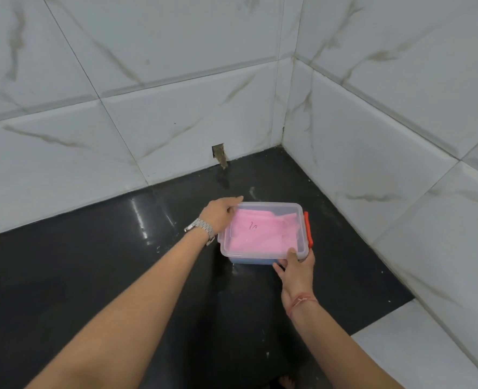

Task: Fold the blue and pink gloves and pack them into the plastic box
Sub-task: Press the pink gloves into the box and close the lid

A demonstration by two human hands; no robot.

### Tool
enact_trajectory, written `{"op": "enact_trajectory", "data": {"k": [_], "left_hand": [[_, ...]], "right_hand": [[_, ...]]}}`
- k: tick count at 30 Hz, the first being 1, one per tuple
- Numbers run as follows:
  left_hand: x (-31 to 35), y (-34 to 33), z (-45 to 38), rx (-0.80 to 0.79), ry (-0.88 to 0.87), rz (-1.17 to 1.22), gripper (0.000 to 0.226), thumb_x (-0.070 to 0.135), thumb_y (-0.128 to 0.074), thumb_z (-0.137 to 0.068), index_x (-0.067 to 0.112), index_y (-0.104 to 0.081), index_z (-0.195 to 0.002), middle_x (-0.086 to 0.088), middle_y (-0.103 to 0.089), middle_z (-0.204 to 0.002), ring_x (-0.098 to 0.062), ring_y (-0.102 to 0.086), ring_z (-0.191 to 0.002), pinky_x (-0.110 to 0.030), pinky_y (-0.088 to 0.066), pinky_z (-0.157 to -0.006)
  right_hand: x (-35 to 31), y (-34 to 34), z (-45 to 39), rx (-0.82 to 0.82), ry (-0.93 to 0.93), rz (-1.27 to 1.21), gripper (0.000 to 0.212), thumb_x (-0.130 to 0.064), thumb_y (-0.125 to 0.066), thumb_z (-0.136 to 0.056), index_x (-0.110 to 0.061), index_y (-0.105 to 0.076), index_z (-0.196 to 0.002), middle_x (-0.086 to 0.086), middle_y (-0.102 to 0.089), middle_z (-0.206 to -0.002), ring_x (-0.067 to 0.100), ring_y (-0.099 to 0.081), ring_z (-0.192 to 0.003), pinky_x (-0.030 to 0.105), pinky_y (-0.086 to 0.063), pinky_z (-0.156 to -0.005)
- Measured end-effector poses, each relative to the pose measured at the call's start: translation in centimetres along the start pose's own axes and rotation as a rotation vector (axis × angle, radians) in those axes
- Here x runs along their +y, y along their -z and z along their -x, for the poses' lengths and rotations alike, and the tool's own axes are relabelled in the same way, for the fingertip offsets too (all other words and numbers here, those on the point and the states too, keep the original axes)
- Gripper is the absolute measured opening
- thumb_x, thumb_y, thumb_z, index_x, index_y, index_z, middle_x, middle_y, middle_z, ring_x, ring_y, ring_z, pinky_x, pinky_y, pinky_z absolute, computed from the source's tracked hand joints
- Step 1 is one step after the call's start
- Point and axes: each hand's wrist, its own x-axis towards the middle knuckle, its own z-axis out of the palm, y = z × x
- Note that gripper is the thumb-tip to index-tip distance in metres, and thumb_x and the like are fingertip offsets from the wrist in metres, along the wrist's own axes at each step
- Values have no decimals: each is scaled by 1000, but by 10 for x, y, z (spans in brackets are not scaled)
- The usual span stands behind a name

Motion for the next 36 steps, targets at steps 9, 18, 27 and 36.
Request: {"op": "enact_trajectory", "data": {"k": [9, 18, 27, 36], "left_hand": [[-2, 5, 28, -12, 263, -75, 13, 21, -60, -77, 27, -66, -87, 6, -72, -71, -6, -66, -48, -15, -44, -48], [-12, -35, 93, -90, 684, 1248, 20, 17, -73, -84, 6, -57, -86, -9, -69, -72, -24, -74, -72, -20, -56, -53], [-8, -39, 99, -92, 639, 1105, 23, 33, -66, -89, 13, -54, -89, -2, -71, -75, -18, -72, -80, -23, -53, -62], [-7, -43, 101, -57, 561, 1017, 25, 35, -62, -91, 13, -51, -85, 1, -66, -62, -18, -69, -66, -18, -46, -48]], "right_hand": [[-48, -13, -81, 8, 68, 271, 54, -32, -52, -97, -21, -32, -146, 7, -46, -146, 25, -48, -129, 48, -41, -108], [-27, -18, -43, -290, 85, 566, 34, -34, -44, -100, -27, -38, -132, -2, -55, -121, 12, -60, -99, 36, -56, -82], [7, 24, 0, -234, -107, 262, 39, -42, -59, -91, -25, -44, -123, -1, -53, -124, 18, -57, -109, 37, -53, -89], [8, 30, 2, -200, -50, 402, 41, -47, -58, -90, -19, -52, -119, 4, -65, -101, 15, -60, -82, 28, -51, -68]]}}
